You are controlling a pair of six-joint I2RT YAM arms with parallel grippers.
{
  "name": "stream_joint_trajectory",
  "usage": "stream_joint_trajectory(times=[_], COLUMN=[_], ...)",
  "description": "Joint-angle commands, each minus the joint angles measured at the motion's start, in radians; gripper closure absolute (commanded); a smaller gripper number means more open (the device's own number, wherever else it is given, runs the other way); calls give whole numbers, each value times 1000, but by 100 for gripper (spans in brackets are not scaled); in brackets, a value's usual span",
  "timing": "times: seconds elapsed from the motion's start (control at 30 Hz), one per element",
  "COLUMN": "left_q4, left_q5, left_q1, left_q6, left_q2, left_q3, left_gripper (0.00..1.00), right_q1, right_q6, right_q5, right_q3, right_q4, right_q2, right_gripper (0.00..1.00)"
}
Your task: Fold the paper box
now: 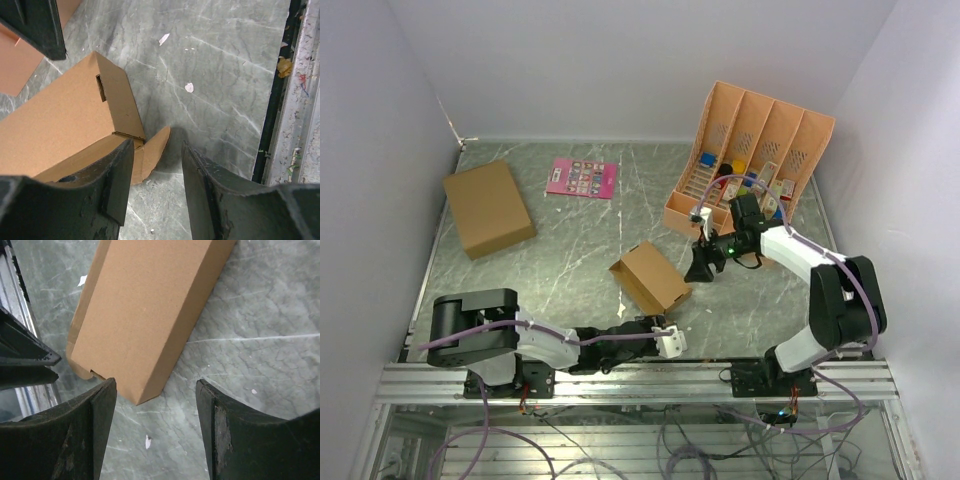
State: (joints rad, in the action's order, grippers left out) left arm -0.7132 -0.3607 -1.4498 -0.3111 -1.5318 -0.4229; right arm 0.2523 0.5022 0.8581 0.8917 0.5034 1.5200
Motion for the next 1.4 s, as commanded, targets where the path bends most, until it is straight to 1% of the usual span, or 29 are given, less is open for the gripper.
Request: stream_joint_trajectory(times=[0.0,0.17,0.33,0.57,0.97,1.17,1.37], left_q4=[-75,-117,-124,-60,1,7,8], left_q5=[68,72,100,146,183,170,157], left_q1=[9,15,34,68,94,97,98], left_q6=[11,26,21,9,-15,-19,-18], left_q2=[-2,-16,-32,-36,-63,-85,-99], left_q3=[-11,4,5,-5,-36,-51,-60], left_gripper=[47,47,48,52,54,57,66], right_q1=[-4,-4,-4,-3,-3,-3,-1], right_q6=[-95,-107,-114,-114,-109,-112,-114], right_q5=[44,53,49,54,58,58,62], right_q3=[32,37,37,39,44,44,42], right_q4=[-2,5,0,4,13,15,13], right_q2=[65,97,110,118,132,141,146], right_gripper=[36,39,40,41,41,42,42])
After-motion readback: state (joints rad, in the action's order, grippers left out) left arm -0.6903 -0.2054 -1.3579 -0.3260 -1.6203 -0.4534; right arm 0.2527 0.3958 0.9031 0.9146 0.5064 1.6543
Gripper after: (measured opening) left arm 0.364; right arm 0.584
